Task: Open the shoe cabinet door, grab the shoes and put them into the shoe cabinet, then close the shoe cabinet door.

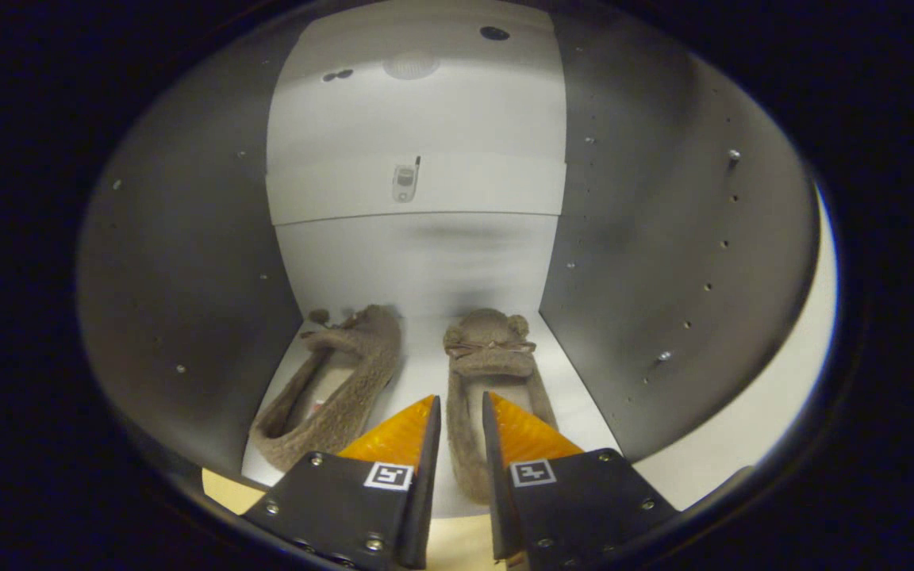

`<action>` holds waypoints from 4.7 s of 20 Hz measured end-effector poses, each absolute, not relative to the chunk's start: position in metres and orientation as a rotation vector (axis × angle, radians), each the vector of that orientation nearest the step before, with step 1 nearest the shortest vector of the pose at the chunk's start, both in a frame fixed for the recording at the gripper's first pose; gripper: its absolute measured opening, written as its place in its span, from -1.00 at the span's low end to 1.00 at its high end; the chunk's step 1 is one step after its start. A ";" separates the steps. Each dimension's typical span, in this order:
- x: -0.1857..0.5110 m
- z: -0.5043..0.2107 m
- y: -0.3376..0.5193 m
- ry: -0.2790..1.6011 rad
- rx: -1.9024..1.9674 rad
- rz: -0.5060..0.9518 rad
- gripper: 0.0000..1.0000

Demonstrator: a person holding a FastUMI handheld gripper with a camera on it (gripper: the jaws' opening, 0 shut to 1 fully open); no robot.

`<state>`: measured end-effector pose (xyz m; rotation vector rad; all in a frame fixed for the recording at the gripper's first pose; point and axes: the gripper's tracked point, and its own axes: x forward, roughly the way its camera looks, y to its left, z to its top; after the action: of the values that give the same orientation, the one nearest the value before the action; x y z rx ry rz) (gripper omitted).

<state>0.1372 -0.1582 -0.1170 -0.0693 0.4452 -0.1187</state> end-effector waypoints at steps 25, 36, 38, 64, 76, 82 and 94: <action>-0.184 0.042 -0.155 -0.045 -0.104 0.091 -0.40; -0.295 0.049 -0.225 -0.110 -0.098 0.089 -0.40; -0.307 0.052 -0.250 -0.116 -0.097 0.044 -0.40; -0.273 0.008 -0.370 -0.014 0.010 -0.079 -0.07; -0.251 -0.003 -0.252 0.017 0.027 0.209 -0.07; -0.230 -0.017 -0.188 0.062 0.024 0.324 -0.02; -0.177 -0.030 -0.122 0.113 0.050 0.381 0.08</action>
<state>-0.1767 -0.1219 -0.0298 0.0497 0.1129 0.3806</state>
